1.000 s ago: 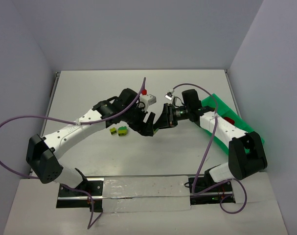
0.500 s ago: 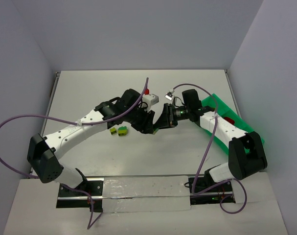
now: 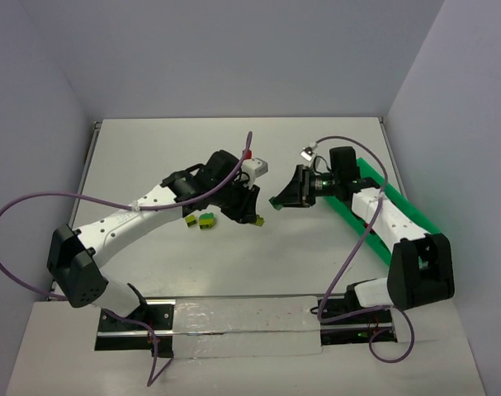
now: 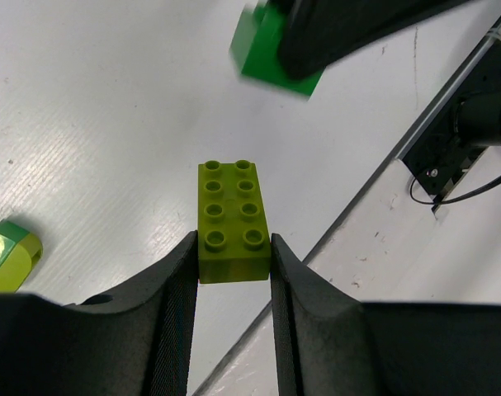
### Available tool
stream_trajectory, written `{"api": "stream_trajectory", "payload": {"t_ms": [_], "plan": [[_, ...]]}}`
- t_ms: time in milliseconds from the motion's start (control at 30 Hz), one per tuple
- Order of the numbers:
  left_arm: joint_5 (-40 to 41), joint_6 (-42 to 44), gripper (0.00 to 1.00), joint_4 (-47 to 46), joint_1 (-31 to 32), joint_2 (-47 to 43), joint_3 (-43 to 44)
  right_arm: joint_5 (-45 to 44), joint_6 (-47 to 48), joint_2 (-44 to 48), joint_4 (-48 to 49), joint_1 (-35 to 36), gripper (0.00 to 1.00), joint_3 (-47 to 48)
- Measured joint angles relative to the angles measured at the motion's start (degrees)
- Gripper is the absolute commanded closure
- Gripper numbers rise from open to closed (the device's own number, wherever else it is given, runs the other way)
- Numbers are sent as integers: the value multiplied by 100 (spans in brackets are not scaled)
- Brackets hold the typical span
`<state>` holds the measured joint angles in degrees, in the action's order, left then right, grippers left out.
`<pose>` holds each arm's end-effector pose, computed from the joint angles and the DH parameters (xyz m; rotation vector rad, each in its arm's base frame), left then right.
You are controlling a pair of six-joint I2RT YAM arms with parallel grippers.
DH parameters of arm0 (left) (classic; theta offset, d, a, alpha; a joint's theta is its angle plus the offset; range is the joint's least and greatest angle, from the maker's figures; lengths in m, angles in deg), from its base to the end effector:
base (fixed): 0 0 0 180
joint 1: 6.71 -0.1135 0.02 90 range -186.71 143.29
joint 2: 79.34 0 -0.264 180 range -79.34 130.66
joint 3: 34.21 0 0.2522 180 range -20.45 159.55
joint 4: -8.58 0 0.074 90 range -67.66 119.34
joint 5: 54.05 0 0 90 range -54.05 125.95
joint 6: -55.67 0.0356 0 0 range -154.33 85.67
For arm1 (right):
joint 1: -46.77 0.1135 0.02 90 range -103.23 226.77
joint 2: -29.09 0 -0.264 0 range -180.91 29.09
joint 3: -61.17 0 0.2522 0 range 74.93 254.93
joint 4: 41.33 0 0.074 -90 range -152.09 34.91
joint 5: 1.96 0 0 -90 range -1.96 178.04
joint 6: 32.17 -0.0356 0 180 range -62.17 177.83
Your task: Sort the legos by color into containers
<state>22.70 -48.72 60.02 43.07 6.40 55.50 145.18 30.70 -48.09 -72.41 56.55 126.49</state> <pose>0.2039 -0.2538 0.3142 0.8754 2.3688 -0.7698 0.2675 0.0764 0.2555 -0.1887 2.3133 1.4778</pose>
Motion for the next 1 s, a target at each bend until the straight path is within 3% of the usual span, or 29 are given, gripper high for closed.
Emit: {"api": "stream_trajectory", "payload": {"t_ms": [167,367,533,700,1000], "plan": [[161,-16,100,11,1,-12,-55,-1099,556,418,-1026,-804,98,155],[378,-25,100,2,-14,-22,-55,-4331,710,1884,-1744,-1734,97,12],[452,-4,100,33,-67,-22,-4,-6324,391,2840,-1931,-2514,97,-384],[490,66,100,65,-118,-20,100,-7713,-120,2888,-2078,-3070,100,-640],[515,332,100,267,-224,-20,334,-9480,-1001,2779,-1977,-3151,98,-992]]}}
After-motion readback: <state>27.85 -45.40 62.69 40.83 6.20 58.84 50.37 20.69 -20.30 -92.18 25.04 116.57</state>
